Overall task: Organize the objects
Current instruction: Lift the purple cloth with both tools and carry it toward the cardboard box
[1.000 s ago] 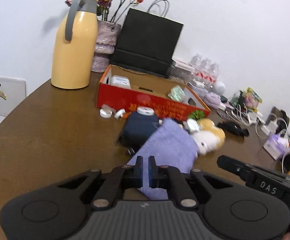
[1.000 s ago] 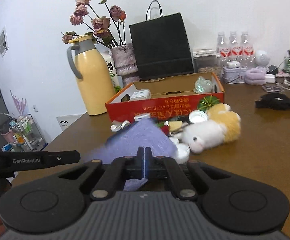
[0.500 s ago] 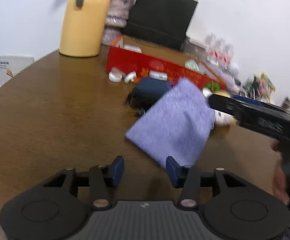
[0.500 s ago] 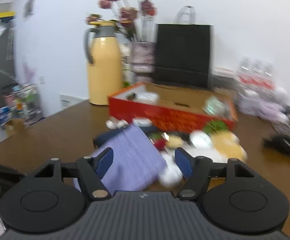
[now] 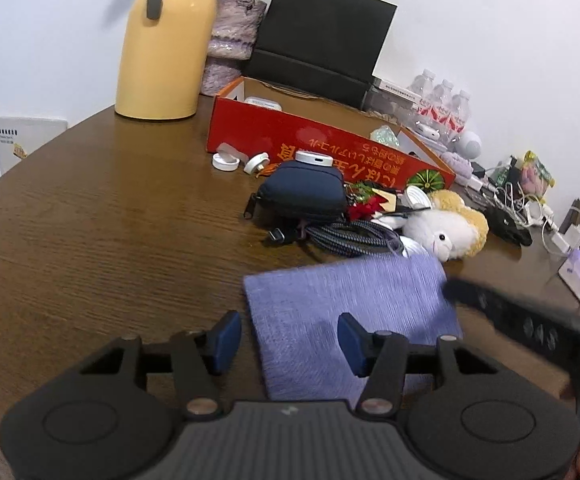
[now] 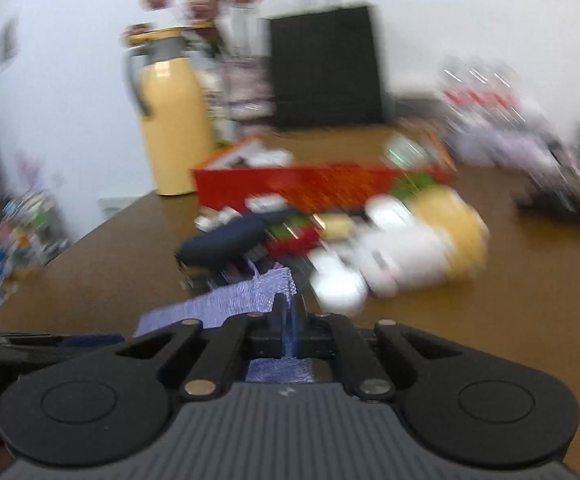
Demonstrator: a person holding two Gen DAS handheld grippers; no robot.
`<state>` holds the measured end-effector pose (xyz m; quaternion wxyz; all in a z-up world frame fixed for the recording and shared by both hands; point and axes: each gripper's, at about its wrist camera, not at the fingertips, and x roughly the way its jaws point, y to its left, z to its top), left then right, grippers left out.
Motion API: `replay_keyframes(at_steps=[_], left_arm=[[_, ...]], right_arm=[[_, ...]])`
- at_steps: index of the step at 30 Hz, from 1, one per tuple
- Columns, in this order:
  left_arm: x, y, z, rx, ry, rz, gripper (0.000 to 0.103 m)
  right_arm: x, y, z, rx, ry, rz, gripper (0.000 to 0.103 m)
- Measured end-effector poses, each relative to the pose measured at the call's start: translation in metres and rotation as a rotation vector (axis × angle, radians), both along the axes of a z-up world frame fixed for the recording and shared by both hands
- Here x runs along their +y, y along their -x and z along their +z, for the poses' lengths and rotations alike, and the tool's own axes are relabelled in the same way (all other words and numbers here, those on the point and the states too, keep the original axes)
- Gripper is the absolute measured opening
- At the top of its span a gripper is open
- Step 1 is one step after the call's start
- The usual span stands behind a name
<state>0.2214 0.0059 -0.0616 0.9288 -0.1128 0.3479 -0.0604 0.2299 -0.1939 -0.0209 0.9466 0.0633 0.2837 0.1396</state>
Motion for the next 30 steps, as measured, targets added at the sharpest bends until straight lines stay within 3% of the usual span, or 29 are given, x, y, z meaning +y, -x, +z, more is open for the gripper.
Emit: replay_keyframes(at_steps=[2, 3, 6, 9, 11, 13, 15, 17, 21, 26, 30], left_arm=[[-0.004, 0.003, 0.000, 0.002, -0.010, -0.019, 0.049], [-0.007, 0.004, -0.001, 0.000, -0.012, -0.030, 0.037], [-0.015, 0.006, -0.002, -0.002, -0.071, -0.031, 0.020], [-0.012, 0.007, -0.001, 0.018, -0.063, -0.028, 0.019], [-0.011, 0.008, -0.001, 0.017, -0.066, -0.035, 0.019], [-0.013, 0.009, -0.002, 0.011, -0.086, -0.039, 0.019], [-0.015, 0.010, -0.003, 0.012, -0.097, -0.047, 0.006], [-0.014, 0.009, -0.003, 0.014, -0.093, -0.044, 0.003], [-0.008, 0.011, 0.000, 0.008, -0.056, -0.038, 0.001], [-0.003, 0.011, 0.024, -0.080, -0.046, -0.044, 0.001], [0.005, -0.029, 0.059, -0.171, -0.038, -0.067, 0.001]], right_arm=[[-0.008, 0.011, -0.007, 0.027, -0.033, -0.052, 0.003], [-0.010, 0.013, -0.008, 0.042, -0.051, -0.058, 0.003], [-0.009, 0.014, -0.011, 0.062, -0.034, -0.053, 0.004], [-0.009, 0.012, -0.013, 0.110, -0.018, -0.048, 0.013], [-0.005, 0.011, -0.014, 0.126, -0.026, -0.025, 0.037], [0.001, 0.014, -0.017, 0.119, 0.020, -0.019, 0.043], [0.011, 0.017, -0.018, 0.100, 0.086, -0.027, 0.041], [0.015, 0.017, -0.020, 0.076, 0.135, -0.045, 0.019], [0.011, 0.022, -0.017, 0.054, 0.094, -0.041, 0.007], [0.002, 0.016, 0.003, 0.019, 0.028, -0.034, 0.006], [-0.001, -0.020, 0.038, -0.046, -0.007, -0.007, 0.006]])
